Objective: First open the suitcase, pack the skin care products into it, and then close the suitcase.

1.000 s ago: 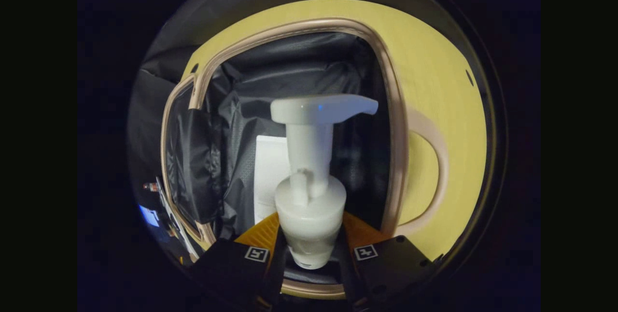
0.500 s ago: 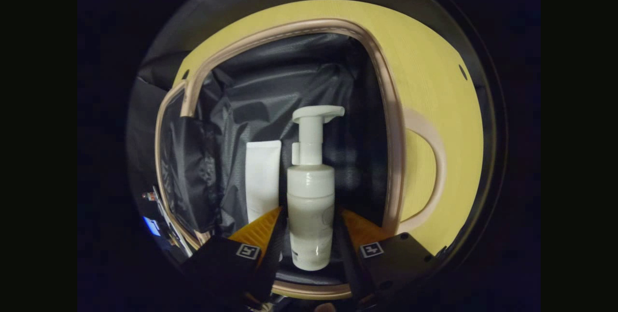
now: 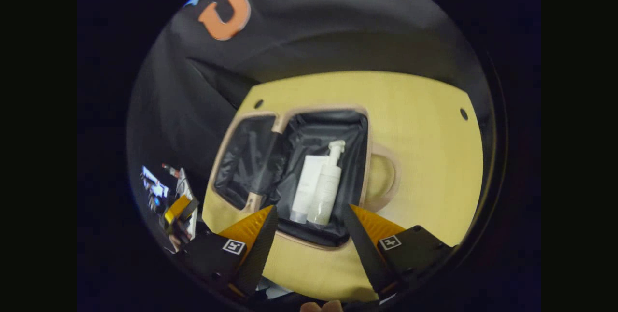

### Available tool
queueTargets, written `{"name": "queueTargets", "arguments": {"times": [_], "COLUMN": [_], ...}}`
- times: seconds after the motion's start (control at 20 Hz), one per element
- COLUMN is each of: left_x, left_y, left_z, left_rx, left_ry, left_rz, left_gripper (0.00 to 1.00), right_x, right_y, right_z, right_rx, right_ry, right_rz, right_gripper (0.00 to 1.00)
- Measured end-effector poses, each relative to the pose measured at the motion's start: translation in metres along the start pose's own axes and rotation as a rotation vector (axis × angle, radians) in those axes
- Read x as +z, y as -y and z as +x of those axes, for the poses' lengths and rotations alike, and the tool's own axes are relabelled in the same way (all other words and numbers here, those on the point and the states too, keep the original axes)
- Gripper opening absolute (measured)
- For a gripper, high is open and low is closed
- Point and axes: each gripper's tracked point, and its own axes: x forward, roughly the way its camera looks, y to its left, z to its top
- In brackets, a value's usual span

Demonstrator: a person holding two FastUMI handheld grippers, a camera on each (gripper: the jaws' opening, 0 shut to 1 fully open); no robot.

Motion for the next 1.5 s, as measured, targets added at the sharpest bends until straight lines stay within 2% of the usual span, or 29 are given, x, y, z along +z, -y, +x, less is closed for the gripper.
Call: {"name": "queueTargets", "arguments": {"times": [0.1, 0.2, 0.25, 0.3, 0.35, 0.4, 0.45, 0.5, 0.6, 0.65, 0.7, 0.75, 0.8, 0.85, 0.9, 0.95, 1.0, 1.05, 1.1, 1.15, 1.2, 1.25, 1.4, 1.5], "left_x": [0.023, 0.037, 0.048, 0.053, 0.054, 0.054, 0.058, 0.061, 0.068, 0.071, 0.073, 0.073, 0.070, 0.063, 0.059, 0.056, 0.058, 0.059, 0.061, 0.060, 0.061, 0.064, 0.090, 0.104], "left_y": [-0.021, -0.037, -0.047, -0.056, -0.065, -0.071, -0.075, -0.081, -0.091, -0.092, -0.091, -0.090, -0.090, -0.092, -0.094, -0.093, -0.096, -0.096, -0.098, -0.097, -0.094, -0.088, -0.054, -0.022], "left_z": [0.020, 0.024, 0.037, 0.049, 0.061, 0.073, 0.086, 0.097, 0.109, 0.114, 0.119, 0.126, 0.132, 0.141, 0.149, 0.152, 0.156, 0.159, 0.161, 0.163, 0.160, 0.159, 0.146, 0.135], "left_rx": [-0.071, -0.150, -0.173, -0.184, -0.192, -0.194, -0.196, -0.191, -0.181, -0.182, -0.190, -0.191, -0.188, -0.170, -0.155, -0.152, -0.144, -0.145, -0.136, -0.133, -0.134, -0.129, -0.142, -0.138], "left_ry": [0.028, 0.070, 0.081, 0.083, 0.080, 0.073, 0.070, 0.070, 0.081, 0.086, 0.076, 0.066, 0.046, 0.028, 0.008, -0.004, -0.003, 0.003, 0.014, 0.015, 0.018, 0.028, 0.070, 0.091], "left_rz": [-0.137, -0.283, -0.341, -0.388, -0.414, -0.433, -0.449, -0.460, -0.453, -0.457, -0.469, -0.472, -0.463, -0.452, -0.453, -0.465, -0.478, -0.491, -0.503, -0.512, -0.506, -0.480, -0.397, -0.285], "left_gripper": [0.97, 0.96, 0.95, 0.83, 0.93, 0.93, 1.00, 0.92, 0.92, 1.00, 0.90, 0.99, 0.85, 0.92, 0.88, 0.64, 0.59, 0.62, 0.42, 0.29, 0.12, 0.18, 0.10, 0.08], "right_x": [0.009, 0.008, 0.006, 0.005, 0.004, 0.004, 0.006, 0.010, 0.018, 0.021, 0.025, 0.025, 0.025, 0.025, 0.025, 0.025, 0.024, 0.023, 0.022, 0.024, 0.028, 0.036, 0.055, 0.060], "right_y": [0.003, 0.007, 0.008, 0.011, 0.011, 0.011, 0.010, 0.009, 0.006, 0.003, 0.000, -0.004, -0.007, -0.009, -0.009, -0.009, -0.007, -0.005, 0.000, 0.007, 0.014, 0.022, 0.053, 0.075], "right_z": [-0.029, -0.053, -0.063, -0.073, -0.081, -0.085, -0.090, -0.095, -0.105, -0.107, -0.108, -0.108, -0.108, -0.108, -0.109, -0.112, -0.116, -0.121, -0.127, -0.134, -0.141, -0.148, -0.173, -0.189], "right_rx": [0.018, 0.027, 0.029, 0.024, 0.022, 0.020, 0.023, 0.022, 0.020, 0.021, 0.023, 0.030, 0.036, 0.037, 0.034, 0.028, 0.018, 0.006, -0.014, -0.043, -0.071, -0.102, -0.206, -0.284], "right_ry": [0.105, 0.154, 0.169, 0.182, 0.192, 0.202, 0.215, 0.229, 0.254, 0.265, 0.272, 0.275, 0.278, 0.278, 0.283, 0.296, 0.310, 0.324, 0.339, 0.363, 0.393, 0.434, 0.566, 0.633], "right_rz": [-0.049, -0.063, -0.070, -0.075, -0.075, -0.065, -0.054, -0.043, -0.041, -0.044, -0.046, -0.049, -0.049, -0.047, -0.038, -0.027, -0.014, -0.009, -0.015, -0.029, -0.041, -0.041, -0.021, -0.017], "right_gripper": [0.81, 0.77, 0.82, 0.77, 0.82, 0.77, 0.77, 0.82, 0.82, 0.81, 0.77, 0.77, 0.77, 0.82, 0.77, 0.82, 0.77, 0.77, 0.82, 0.82, 0.82, 0.82, 0.81, 0.81]}}
